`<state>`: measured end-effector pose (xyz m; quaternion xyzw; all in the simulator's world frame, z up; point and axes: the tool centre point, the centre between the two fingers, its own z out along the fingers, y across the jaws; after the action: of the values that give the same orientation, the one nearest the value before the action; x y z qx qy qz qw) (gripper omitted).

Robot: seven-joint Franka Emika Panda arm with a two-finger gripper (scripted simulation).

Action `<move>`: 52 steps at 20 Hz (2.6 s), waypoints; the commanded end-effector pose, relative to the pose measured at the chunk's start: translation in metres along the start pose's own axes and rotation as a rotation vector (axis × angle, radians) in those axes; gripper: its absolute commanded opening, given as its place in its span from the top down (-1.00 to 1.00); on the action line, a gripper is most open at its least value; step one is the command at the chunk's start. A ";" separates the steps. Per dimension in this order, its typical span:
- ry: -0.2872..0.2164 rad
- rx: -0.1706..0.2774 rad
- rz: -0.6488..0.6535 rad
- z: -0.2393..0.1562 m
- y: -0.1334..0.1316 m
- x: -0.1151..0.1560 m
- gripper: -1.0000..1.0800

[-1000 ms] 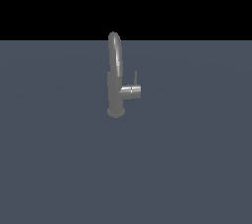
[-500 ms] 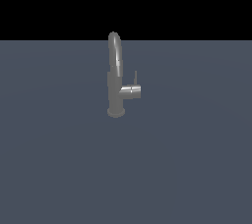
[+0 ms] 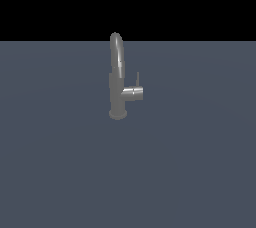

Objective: Turn on the faucet by rotating a designated handle.

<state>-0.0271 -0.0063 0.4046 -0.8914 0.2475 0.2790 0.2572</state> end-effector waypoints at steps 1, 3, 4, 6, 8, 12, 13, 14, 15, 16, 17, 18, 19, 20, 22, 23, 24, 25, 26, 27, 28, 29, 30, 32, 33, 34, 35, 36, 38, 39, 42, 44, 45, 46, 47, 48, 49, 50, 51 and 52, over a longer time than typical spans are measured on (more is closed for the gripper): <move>-0.040 0.035 0.036 0.001 -0.002 0.017 1.00; -0.073 0.063 0.064 0.003 -0.002 0.030 1.00; -0.089 0.077 0.079 0.004 -0.003 0.037 1.00; -0.122 0.105 0.109 0.006 -0.003 0.050 1.00; -0.156 0.135 0.139 0.009 -0.003 0.064 1.00; -0.227 0.195 0.202 0.016 -0.002 0.092 1.00; -0.245 0.211 0.218 0.018 -0.001 0.099 1.00; -0.263 0.227 0.235 0.021 -0.001 0.106 1.00; -0.282 0.243 0.252 0.023 0.000 0.114 1.00; -0.301 0.260 0.269 0.026 0.001 0.121 1.00; -0.320 0.277 0.286 0.029 0.001 0.128 1.00; -0.340 0.294 0.304 0.032 0.002 0.136 1.00; -0.360 0.311 0.322 0.035 0.003 0.143 1.00; -0.381 0.329 0.341 0.039 0.005 0.151 1.00; -0.423 0.366 0.380 0.047 0.007 0.166 1.00; -0.444 0.384 0.399 0.051 0.008 0.173 1.00; -0.464 0.402 0.418 0.055 0.010 0.181 1.00; -0.484 0.420 0.436 0.060 0.011 0.188 1.00; -0.503 0.437 0.454 0.064 0.012 0.194 1.00; -0.522 0.453 0.471 0.068 0.014 0.200 1.00; -0.540 0.468 0.488 0.073 0.015 0.206 1.00; -0.557 0.483 0.504 0.077 0.016 0.212 1.00; -0.573 0.498 0.519 0.082 0.017 0.217 1.00; -0.602 0.523 0.547 0.090 0.020 0.226 1.00; -0.615 0.535 0.559 0.094 0.021 0.230 1.00; -0.627 0.546 0.571 0.097 0.022 0.234 1.00; -0.637 0.555 0.581 0.100 0.022 0.237 1.00; -0.647 0.564 0.590 0.103 0.023 0.240 1.00; -0.661 0.577 0.604 0.108 0.024 0.244 1.00; -0.667 0.581 0.609 0.110 0.024 0.245 1.00; -0.673 0.587 0.615 0.112 0.025 0.247 1.00; -0.673 0.587 0.615 0.112 0.025 0.247 1.00; -0.673 0.587 0.615 0.112 0.025 0.247 1.00; -0.673 0.586 0.615 0.112 0.025 0.247 1.00; -0.673 0.586 0.615 0.113 0.026 0.245 1.00; -0.673 0.586 0.615 0.113 0.027 0.244 1.00; -0.673 0.586 0.615 0.113 0.028 0.242 1.00; -0.673 0.586 0.615 0.114 0.030 0.241 1.00; -0.673 0.586 0.615 0.114 0.031 0.239 1.00; -0.673 0.586 0.615 0.114 0.032 0.238 1.00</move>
<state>0.0863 -0.0322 0.1638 -0.5302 0.4684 0.5308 0.4666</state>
